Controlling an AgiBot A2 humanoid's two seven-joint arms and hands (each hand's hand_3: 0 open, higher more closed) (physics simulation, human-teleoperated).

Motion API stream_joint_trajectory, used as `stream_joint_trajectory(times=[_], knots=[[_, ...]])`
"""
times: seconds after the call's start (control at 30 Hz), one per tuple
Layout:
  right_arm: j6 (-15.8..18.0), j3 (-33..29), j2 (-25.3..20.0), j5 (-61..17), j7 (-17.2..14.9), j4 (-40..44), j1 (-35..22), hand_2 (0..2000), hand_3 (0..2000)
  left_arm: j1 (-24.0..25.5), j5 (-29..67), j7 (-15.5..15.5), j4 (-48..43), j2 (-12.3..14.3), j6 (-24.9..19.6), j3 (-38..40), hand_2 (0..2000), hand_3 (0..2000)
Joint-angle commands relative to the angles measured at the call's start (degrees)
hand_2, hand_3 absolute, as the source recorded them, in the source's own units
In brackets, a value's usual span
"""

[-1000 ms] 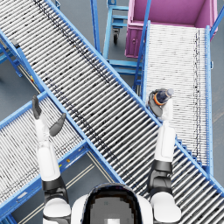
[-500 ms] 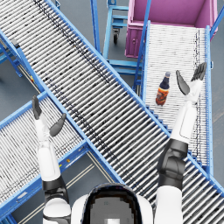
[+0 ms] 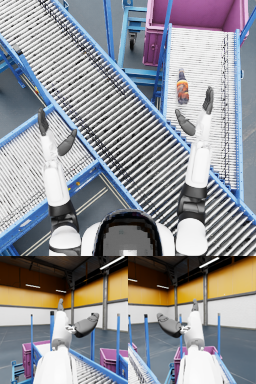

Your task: Pick up the oil and place it on the left assembly line, put the cola on the right, and keep Sprite still

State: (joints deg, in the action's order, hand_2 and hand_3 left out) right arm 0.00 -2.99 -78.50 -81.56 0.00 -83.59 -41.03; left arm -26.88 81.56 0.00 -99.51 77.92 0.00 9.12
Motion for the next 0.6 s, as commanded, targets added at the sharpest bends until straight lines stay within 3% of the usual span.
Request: stream_joint_trajectory(times=[0.03, 0.33, 0.6], knots=[[0.0, 2.2, 0.4, 0.0, 0.0, -4.7, 5.6, 0, 0, 0.0, 0.0, 0.0, 0.1, 0.0, 0.0, -0.1, 0, 0], [0.2, 2.5, 0.3, 0.7, -0.2, -5.6, 8.5, 0, 0, 0.8, -0.8, 0.2, -0.4, 0.0, 0.2, -1.2, 0, 0], [1.8, 6.0, 2.9, 7.6, -1.8, -9.5, 13.4, 0, 0, 3.8, -7.6, 1.8, -1.2, -2.5, 1.8, -6.9, 0, 0]])
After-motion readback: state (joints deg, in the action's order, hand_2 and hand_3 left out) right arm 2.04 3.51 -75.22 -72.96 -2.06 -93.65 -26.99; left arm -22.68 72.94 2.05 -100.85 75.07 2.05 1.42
